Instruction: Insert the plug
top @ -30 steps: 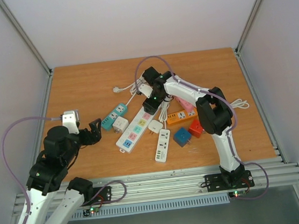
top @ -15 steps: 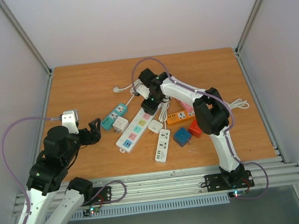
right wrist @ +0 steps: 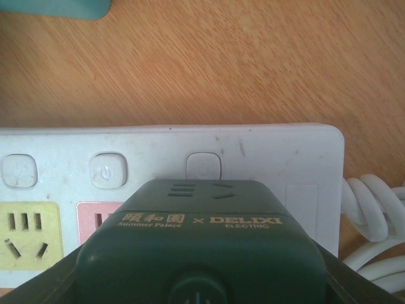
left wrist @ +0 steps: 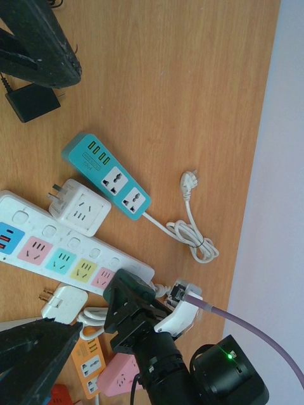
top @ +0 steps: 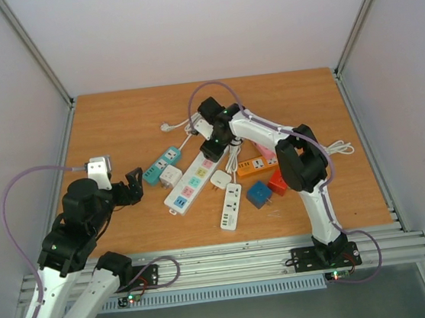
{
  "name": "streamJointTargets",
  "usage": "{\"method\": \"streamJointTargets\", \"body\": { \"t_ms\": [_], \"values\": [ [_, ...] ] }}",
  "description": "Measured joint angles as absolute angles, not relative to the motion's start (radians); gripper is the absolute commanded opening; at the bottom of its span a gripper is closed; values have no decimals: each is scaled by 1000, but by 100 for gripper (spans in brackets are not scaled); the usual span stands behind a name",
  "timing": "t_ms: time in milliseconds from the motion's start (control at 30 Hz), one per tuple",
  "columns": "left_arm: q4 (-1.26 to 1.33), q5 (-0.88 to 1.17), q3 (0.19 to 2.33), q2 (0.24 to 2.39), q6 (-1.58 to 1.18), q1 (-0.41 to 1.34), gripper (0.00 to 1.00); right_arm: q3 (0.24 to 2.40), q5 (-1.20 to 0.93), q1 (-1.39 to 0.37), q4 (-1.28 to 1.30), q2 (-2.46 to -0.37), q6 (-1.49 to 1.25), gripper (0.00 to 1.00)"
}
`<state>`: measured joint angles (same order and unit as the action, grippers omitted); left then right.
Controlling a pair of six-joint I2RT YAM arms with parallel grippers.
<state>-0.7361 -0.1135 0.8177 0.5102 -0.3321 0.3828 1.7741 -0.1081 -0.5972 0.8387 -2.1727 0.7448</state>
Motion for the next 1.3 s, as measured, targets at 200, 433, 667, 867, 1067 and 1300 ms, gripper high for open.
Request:
{"method": "streamJointTargets", "body": {
  "t_ms": [200,433,667,867,1067,1300],
  "values": [
    [-736,-117,818,510,-332,383,99,1842,-99,-551,845,-2210,725,35],
    [-736,-121,818,511,-332,383,99,1963,-46,-487,874,-2283,675,37],
    [-736,-122,818,525,-332,383,99,1980,-13,-488,888,-2292,588,41],
    [-736,-122,818,533,-332,383,99,1979,22,-488,888,-2292,488,46],
    [-736,-122,818,534,-332,383,99,1974,35,-488,884,-2288,430,71],
    [-737,-122,818,538,-332,383,99,1897,40,-482,875,-2255,375,93]
  ]
}}
